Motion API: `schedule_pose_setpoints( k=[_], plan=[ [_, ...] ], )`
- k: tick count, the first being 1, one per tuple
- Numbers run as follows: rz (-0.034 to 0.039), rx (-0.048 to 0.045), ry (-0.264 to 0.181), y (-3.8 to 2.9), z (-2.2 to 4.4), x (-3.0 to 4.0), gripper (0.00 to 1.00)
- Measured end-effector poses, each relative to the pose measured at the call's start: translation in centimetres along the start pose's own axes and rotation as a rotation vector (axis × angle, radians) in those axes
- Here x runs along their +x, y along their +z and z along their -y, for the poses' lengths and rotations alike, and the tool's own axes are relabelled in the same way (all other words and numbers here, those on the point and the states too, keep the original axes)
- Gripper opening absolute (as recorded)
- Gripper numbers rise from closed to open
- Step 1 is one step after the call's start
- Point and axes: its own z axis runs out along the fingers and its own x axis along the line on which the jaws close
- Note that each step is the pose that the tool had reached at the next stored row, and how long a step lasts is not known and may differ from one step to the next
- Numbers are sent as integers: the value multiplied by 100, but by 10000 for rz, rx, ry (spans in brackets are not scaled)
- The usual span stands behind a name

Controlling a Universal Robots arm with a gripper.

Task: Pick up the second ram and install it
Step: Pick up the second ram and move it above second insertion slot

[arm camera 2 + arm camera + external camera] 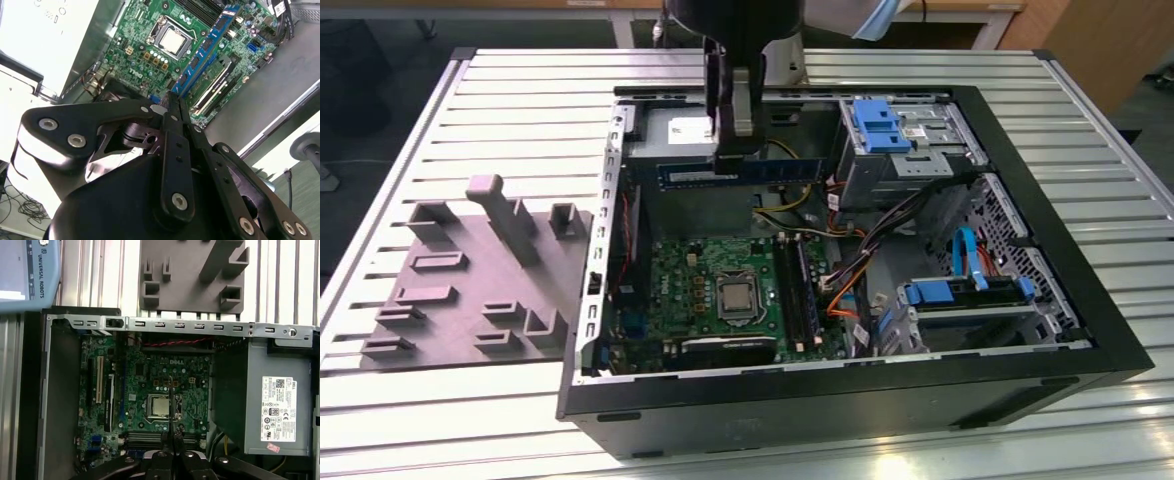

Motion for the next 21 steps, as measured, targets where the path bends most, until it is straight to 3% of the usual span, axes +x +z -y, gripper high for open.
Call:
schedule_pose_setpoints(
  k=[21],
  plan=[
    [-2, -1, 1, 98, 76, 4, 12]
  ],
)
